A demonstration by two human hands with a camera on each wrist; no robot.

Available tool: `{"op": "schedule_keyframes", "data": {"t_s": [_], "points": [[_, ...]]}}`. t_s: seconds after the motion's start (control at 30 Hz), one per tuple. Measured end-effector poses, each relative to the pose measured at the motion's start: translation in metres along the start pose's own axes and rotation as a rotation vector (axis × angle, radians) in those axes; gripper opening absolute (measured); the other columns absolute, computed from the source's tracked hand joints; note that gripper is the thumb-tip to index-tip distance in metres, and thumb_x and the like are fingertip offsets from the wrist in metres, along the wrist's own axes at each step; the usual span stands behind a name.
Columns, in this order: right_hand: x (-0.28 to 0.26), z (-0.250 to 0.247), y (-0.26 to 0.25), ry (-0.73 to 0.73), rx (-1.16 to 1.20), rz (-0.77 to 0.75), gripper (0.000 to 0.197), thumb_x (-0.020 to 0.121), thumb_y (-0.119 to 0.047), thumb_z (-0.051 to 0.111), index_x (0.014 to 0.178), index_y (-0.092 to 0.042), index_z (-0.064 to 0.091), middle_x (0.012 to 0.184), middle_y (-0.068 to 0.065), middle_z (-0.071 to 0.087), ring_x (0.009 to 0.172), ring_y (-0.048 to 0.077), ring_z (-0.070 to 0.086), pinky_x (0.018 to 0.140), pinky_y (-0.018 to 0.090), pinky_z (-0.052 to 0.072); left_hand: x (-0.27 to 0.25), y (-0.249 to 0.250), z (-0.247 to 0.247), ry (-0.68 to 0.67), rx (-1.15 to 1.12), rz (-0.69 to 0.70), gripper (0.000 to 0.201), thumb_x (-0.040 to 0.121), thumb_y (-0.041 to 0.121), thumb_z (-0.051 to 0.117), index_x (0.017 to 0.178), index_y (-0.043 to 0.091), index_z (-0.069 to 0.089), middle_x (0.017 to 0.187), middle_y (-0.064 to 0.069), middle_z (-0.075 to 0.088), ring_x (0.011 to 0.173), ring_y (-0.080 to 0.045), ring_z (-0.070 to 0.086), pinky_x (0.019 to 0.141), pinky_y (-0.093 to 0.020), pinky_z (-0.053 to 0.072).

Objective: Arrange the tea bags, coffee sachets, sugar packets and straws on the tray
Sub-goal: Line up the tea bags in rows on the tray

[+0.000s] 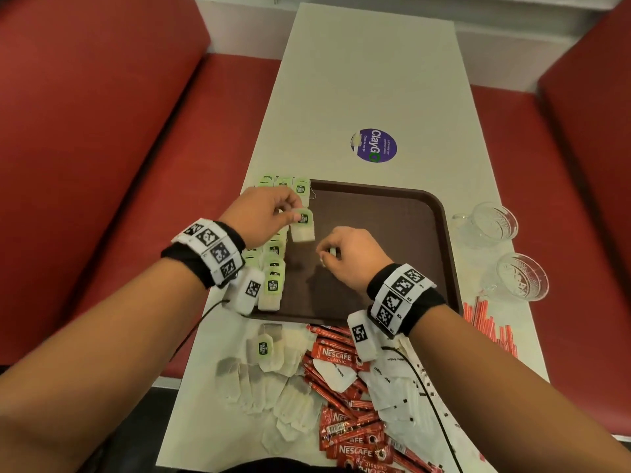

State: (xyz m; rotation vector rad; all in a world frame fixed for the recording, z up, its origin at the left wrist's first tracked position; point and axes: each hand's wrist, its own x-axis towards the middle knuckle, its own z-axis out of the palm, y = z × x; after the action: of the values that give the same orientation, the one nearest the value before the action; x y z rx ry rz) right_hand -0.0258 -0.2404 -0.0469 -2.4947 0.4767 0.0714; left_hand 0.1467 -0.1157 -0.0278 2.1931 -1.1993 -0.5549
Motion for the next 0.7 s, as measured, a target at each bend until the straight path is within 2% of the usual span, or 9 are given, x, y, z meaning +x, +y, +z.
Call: {"op": "schedule_keyframes", "data": {"t_s": [0.1,0.2,0.27,0.37,0.5,0.57,0.63,0.7], "points": [[-0.002,-0.005,0.005,-0.039,0.005,0.044,0.021,0.093,-0.015,0.059,0.11,-0.023,0.07,0.108,-0.003,0.062,0.101,0.019,0.059,0.091,0.032,0.048,0.035,-0.013,0.0,-0.025,0.132,-0.085,0.007,0.093,0.032,0.067,0.098,0.031,0.064,0.094,0.014,0.065,0.083,-0.006,0.058,0.073,-0.026,0.045],[-0.008,-0.009,0.008,-0.026,0.091,0.085,0.036,0.091,-0.008,0.062,0.123,-0.023,0.062,0.113,-0.001,0.064,0.1,0.015,0.059,0.089,0.03,0.05,0.069,-0.022,0.005,-0.102,0.191,-0.127,0.01,0.091,0.028,0.07,0.1,0.025,0.068,0.093,0.011,0.068,0.083,-0.007,0.06,0.063,-0.02,0.039],[-0.012,-0.012,0.01,-0.025,0.106,0.102,0.035,0.089,-0.006,0.062,0.12,-0.022,0.063,0.105,-0.002,0.065,0.094,0.014,0.06,0.084,0.028,0.051,0.086,-0.024,0.009,-0.109,0.214,-0.146,0.011,0.091,0.027,0.071,0.1,0.022,0.07,0.091,0.008,0.068,0.083,-0.008,0.06,0.064,-0.021,0.04],[-0.017,-0.015,0.014,-0.04,0.049,0.1,0.022,0.089,-0.008,0.063,0.107,-0.02,0.068,0.102,-0.003,0.063,0.094,0.014,0.059,0.078,0.024,0.047,0.105,-0.026,0.013,-0.06,0.252,-0.179,0.015,0.089,0.027,0.072,0.101,0.019,0.073,0.097,0.002,0.069,0.09,-0.017,0.062,0.074,-0.027,0.045],[-0.023,-0.015,0.02,-0.047,0.048,0.084,0.017,0.091,-0.01,0.063,0.103,-0.019,0.07,0.105,-0.004,0.063,0.095,0.012,0.057,0.082,0.025,0.048,0.117,-0.027,0.02,-0.036,0.304,-0.232,0.017,0.087,0.028,0.075,0.1,0.018,0.072,0.106,-0.002,0.069,0.091,-0.019,0.059,0.08,-0.03,0.048],[-0.024,-0.014,0.022,-0.045,0.051,0.073,0.017,0.091,-0.009,0.062,0.103,-0.018,0.07,0.104,-0.004,0.063,0.094,0.012,0.057,0.084,0.026,0.048,0.118,-0.026,0.021,0.007,0.308,-0.273,0.027,0.086,0.03,0.076,0.108,0.02,0.066,0.108,0.001,0.064,0.097,-0.022,0.059,0.079,-0.031,0.047],[-0.023,-0.012,0.023,-0.037,0.059,0.068,0.016,0.091,-0.009,0.062,0.102,-0.018,0.07,0.103,-0.004,0.063,0.094,0.013,0.058,0.085,0.027,0.05,0.117,-0.023,0.022,0.055,0.339,-0.301,0.039,0.087,0.034,0.073,0.118,0.018,0.056,0.105,-0.002,0.058,0.094,-0.026,0.058,0.073,-0.033,0.044],[-0.021,-0.01,0.024,-0.031,0.068,0.065,0.016,0.091,-0.01,0.063,0.101,-0.019,0.07,0.102,-0.005,0.063,0.094,0.012,0.058,0.085,0.028,0.05,0.115,-0.017,0.025,0.038,0.406,-0.282,0.043,0.087,0.042,0.071,0.115,0.014,0.054,0.102,-0.005,0.058,0.091,-0.028,0.058,0.071,-0.035,0.044]]}}
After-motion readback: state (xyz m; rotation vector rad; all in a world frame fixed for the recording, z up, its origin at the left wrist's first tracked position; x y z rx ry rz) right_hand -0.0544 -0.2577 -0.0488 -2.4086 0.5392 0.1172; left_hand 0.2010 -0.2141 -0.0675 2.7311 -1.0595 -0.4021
